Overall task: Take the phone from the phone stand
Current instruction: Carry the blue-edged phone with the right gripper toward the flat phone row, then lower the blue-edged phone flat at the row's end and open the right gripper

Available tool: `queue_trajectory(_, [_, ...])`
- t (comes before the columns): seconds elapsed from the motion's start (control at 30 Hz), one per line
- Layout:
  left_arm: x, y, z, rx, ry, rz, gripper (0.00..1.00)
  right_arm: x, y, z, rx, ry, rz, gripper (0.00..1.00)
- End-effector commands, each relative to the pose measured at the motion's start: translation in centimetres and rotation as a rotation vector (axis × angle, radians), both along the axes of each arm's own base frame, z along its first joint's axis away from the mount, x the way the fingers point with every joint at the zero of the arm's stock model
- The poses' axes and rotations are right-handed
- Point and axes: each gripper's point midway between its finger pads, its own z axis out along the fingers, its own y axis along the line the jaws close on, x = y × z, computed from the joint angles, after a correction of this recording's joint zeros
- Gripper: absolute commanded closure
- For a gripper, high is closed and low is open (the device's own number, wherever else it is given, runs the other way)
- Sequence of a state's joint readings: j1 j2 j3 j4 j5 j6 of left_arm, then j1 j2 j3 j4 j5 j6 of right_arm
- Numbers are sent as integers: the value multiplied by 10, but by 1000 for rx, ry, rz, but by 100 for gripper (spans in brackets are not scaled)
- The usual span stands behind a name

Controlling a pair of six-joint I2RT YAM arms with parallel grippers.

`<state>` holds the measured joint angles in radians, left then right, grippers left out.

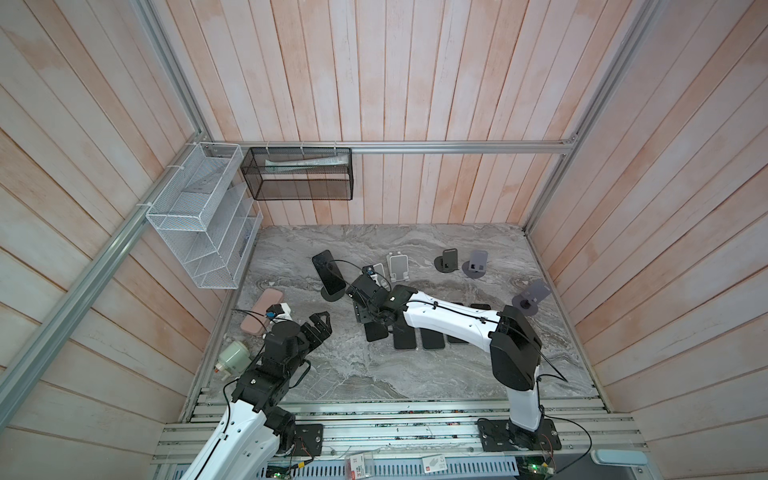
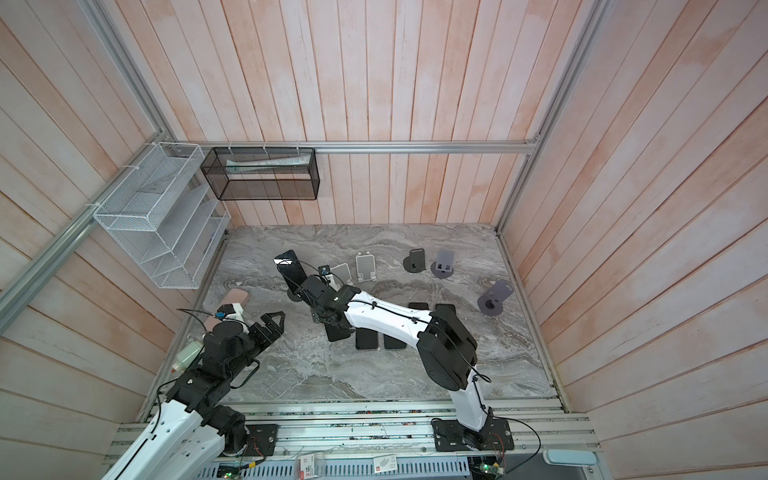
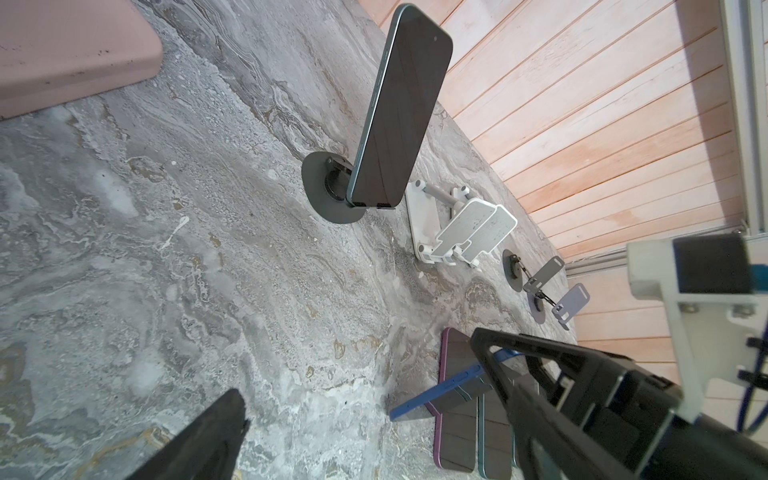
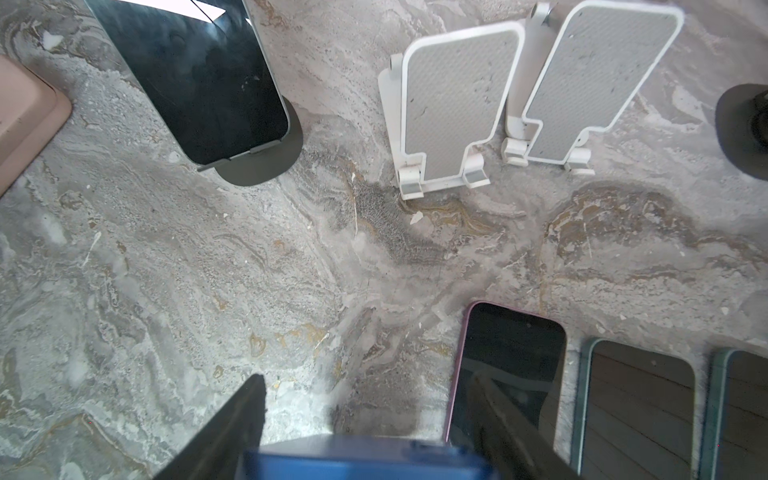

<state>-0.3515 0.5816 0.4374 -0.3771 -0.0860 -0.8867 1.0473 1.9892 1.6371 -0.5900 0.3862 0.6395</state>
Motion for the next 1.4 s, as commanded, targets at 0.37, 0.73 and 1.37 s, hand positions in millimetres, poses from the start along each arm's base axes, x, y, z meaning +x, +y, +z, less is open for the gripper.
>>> queue_trajectory(0.37, [-1,4,8,8,5,17,0,6,5,-50,34,51,-37,35])
queue_trajectory(0.73, [9,3,19,42,15,15,0,24,7,-82,9,8,-92,33])
queue_trajectory(1.37, [18,-6,7,22,73,4,0,39,3,-122,40,41,-176,23])
